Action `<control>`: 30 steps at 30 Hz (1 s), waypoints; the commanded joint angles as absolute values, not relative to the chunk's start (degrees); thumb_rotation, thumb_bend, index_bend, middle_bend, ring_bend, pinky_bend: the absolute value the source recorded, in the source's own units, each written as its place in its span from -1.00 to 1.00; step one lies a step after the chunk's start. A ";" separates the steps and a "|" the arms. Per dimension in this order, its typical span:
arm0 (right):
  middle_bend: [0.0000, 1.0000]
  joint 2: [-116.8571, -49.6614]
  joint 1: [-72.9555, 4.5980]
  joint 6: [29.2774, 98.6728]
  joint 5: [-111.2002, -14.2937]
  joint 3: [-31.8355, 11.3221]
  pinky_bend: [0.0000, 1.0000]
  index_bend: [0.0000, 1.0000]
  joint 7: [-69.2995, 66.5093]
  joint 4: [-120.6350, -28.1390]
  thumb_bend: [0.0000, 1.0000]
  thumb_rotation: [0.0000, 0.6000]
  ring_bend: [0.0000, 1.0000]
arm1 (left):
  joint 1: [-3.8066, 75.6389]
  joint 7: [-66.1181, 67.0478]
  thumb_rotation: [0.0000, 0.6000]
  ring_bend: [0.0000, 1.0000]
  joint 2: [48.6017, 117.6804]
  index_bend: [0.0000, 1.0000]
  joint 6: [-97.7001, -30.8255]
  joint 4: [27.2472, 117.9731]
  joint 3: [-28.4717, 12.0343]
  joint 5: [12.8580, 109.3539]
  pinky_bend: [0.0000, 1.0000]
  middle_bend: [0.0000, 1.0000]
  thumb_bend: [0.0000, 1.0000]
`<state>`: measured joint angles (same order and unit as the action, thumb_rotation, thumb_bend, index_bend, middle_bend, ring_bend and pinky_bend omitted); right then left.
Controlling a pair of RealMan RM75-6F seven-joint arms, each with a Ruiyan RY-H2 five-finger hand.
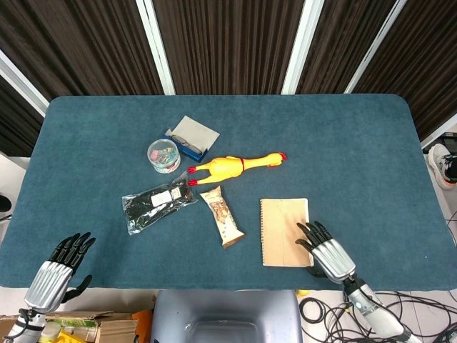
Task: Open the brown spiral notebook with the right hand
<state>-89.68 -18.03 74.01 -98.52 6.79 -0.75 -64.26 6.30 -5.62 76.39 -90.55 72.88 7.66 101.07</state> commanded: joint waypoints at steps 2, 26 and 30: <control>-1.00 -89.95 -18.13 74.18 -98.00 6.04 -1.00 -0.43 0.19 -63.93 -0.68 1.00 -1.00 | 6.16 -5.83 1.00 -0.93 76.33 -1.00 -90.84 72.71 7.59 101.13 -0.75 -0.90 -0.31; -0.95 -90.81 -26.95 72.37 -99.18 -0.84 -1.00 -0.25 6.33 -68.90 -0.68 1.00 -1.00 | 5.51 -7.31 1.00 -0.91 76.41 -1.00 -91.21 72.21 6.93 100.38 -0.75 -0.89 -0.31; -0.94 -91.39 -29.21 71.14 -99.57 -2.23 -1.00 -0.23 10.00 -71.43 -0.66 1.00 -1.00 | 5.41 -7.94 1.00 -0.91 76.24 -1.00 -91.21 72.10 6.71 99.95 -0.75 -0.88 -0.31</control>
